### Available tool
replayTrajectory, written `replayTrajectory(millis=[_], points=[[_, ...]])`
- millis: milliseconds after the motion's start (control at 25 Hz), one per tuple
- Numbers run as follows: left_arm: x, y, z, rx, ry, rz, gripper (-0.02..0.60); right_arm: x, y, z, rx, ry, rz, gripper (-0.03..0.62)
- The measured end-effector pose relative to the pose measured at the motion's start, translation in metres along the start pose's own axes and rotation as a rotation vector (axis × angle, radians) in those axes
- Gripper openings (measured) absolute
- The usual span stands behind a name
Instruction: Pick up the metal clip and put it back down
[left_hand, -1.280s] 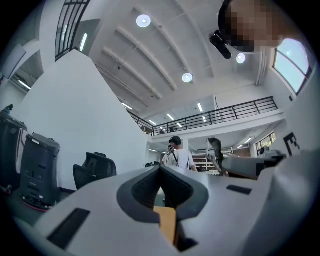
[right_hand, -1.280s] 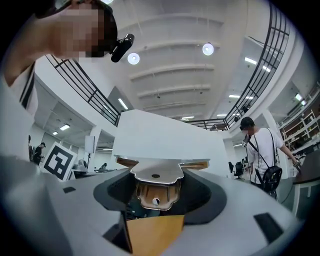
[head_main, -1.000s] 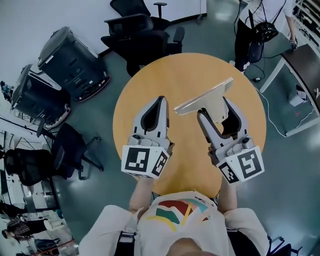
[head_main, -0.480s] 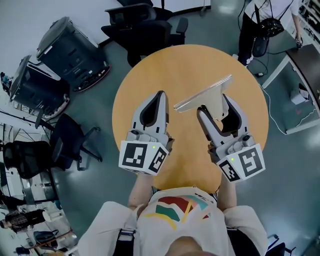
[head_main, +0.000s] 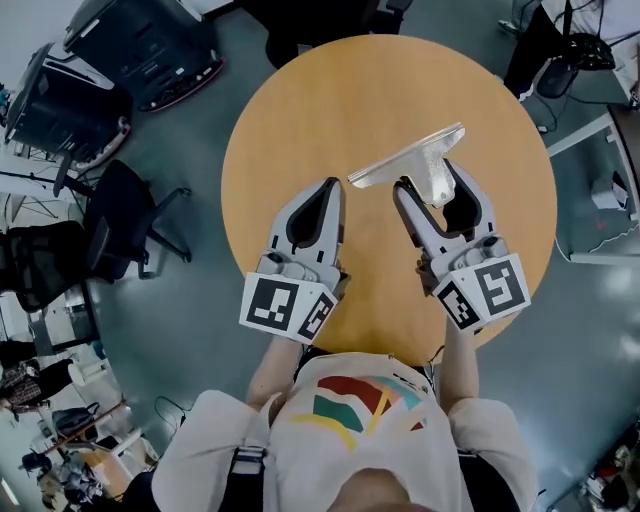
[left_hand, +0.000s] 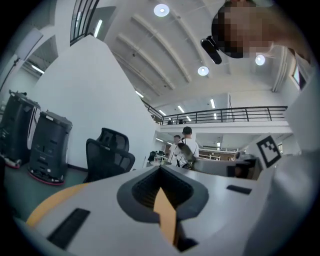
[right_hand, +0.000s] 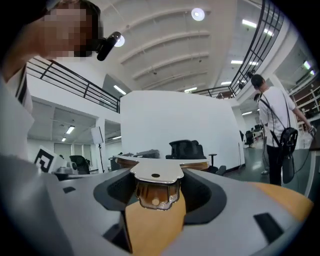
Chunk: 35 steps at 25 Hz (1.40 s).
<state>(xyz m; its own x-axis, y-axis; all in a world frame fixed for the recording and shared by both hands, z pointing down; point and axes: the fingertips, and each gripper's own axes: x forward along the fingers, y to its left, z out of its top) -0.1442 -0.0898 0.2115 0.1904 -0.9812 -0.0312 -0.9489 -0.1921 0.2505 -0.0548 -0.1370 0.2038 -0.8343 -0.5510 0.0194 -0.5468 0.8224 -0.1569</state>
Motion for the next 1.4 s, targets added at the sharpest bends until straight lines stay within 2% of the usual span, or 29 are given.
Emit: replayTrajectory(millis=[160,280,400,520,600,720,960,1160,1280,1400], points=[[-0.008,0.032,-0.07,-0.118,0.12,0.042,0.043,0.079,-0.016,-0.083,0.098,0.182,0.06,0.295],[-0.009,0.073,-0.111,-0.23,0.169,0.1,0.043,0.15,-0.026,-0.145,0.071,0.313,0.076,0.295],[-0.01,0.126,-0.145,-0.277,0.188,0.174,0.043,0.216,-0.036,-0.208,0.017,0.418,0.105,0.293],[-0.021,0.168,-0.173,-0.343,0.181,0.272,0.043,0.258,-0.045,-0.272,-0.027,0.528,0.115,0.295],[-0.024,0.186,-0.188,-0.408,0.156,0.287,0.043,0.281,-0.048,-0.309,-0.036,0.587,0.113,0.295],[-0.016,0.196,-0.213,-0.44,0.16,0.26,0.043,0.304,-0.049,-0.343,-0.072,0.613,0.084,0.295],[-0.018,0.204,-0.253,-0.508,0.161,0.267,0.043,0.316,-0.043,-0.38,-0.249,0.64,0.01,0.295],[-0.022,0.211,-0.246,-0.52,0.154,0.249,0.043,0.325,-0.034,-0.378,-0.253,0.63,-0.001,0.296],[-0.026,0.212,-0.232,-0.508,0.144,0.242,0.043,0.326,-0.03,-0.36,-0.294,0.596,-0.018,0.296],[-0.029,0.191,-0.206,-0.469,0.126,0.217,0.043,0.301,-0.021,-0.305,-0.291,0.52,-0.026,0.296]])
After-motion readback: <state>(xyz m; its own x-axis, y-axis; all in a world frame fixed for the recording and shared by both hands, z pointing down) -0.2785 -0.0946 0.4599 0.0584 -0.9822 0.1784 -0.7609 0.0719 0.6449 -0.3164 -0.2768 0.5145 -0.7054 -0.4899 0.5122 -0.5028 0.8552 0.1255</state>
